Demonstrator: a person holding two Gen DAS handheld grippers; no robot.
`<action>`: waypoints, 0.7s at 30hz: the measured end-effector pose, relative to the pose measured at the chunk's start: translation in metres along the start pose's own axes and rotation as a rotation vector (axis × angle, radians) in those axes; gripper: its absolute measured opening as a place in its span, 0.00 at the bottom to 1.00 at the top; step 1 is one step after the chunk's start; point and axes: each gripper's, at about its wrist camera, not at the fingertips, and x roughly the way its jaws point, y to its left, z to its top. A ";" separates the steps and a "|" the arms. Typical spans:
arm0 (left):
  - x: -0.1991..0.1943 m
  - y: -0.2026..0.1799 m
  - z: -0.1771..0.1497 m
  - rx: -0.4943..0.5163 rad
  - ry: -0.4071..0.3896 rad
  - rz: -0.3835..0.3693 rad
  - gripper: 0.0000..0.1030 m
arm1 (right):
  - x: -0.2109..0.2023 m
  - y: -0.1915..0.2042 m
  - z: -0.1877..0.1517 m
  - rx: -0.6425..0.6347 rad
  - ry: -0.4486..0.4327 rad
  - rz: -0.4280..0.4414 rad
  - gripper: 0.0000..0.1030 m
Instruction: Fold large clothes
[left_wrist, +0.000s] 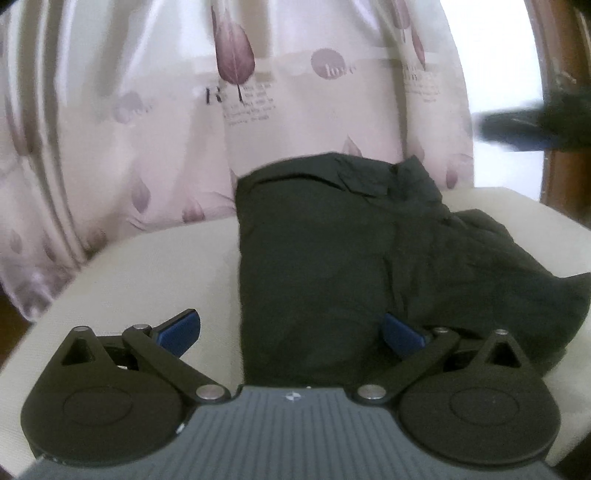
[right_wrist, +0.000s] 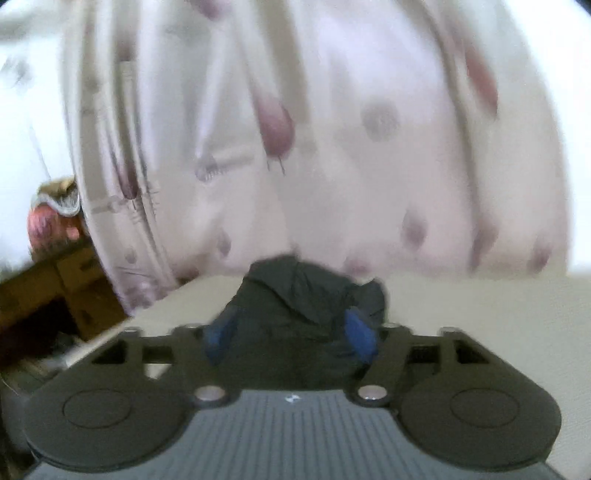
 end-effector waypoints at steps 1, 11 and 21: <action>-0.002 -0.003 0.002 0.019 -0.004 0.018 1.00 | -0.020 0.013 -0.010 -0.050 -0.035 -0.048 0.89; -0.049 -0.014 0.019 0.034 -0.135 0.010 1.00 | -0.071 0.061 -0.050 -0.011 -0.153 -0.207 0.91; -0.076 -0.010 0.034 -0.136 -0.171 -0.136 1.00 | -0.009 0.115 -0.034 0.008 -0.157 -0.195 0.94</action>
